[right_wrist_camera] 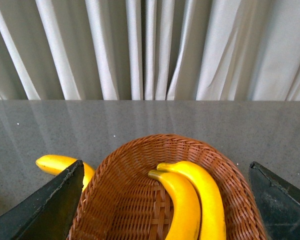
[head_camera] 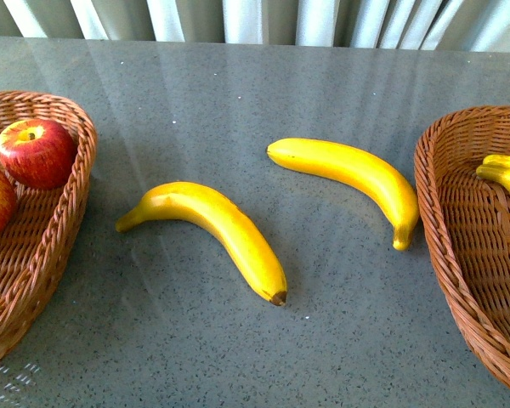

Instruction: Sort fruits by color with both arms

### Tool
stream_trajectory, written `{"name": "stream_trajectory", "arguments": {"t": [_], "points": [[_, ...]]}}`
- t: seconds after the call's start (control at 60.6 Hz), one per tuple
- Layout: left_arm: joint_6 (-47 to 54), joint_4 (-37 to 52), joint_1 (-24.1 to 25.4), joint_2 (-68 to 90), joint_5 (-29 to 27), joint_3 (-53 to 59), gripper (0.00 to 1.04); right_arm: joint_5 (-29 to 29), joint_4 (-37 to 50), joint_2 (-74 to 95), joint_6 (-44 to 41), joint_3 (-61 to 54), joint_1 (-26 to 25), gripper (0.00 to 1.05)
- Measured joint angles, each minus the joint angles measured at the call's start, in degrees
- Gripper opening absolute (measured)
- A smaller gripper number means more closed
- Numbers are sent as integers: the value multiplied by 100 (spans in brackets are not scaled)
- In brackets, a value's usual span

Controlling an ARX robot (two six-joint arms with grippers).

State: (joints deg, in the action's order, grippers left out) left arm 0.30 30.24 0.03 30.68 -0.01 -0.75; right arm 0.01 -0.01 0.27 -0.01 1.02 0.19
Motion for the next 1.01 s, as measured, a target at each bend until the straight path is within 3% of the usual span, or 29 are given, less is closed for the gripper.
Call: {"name": "stream_trajectory", "arguments": {"t": [0.941, 1.007], "points": [[0, -1991, 0, -2039, 0, 2, 2, 0, 0, 0, 0, 0, 0, 96], [0, -2564, 0, -2468, 0, 0, 2, 0, 0, 0, 0, 0, 0, 96]]}}
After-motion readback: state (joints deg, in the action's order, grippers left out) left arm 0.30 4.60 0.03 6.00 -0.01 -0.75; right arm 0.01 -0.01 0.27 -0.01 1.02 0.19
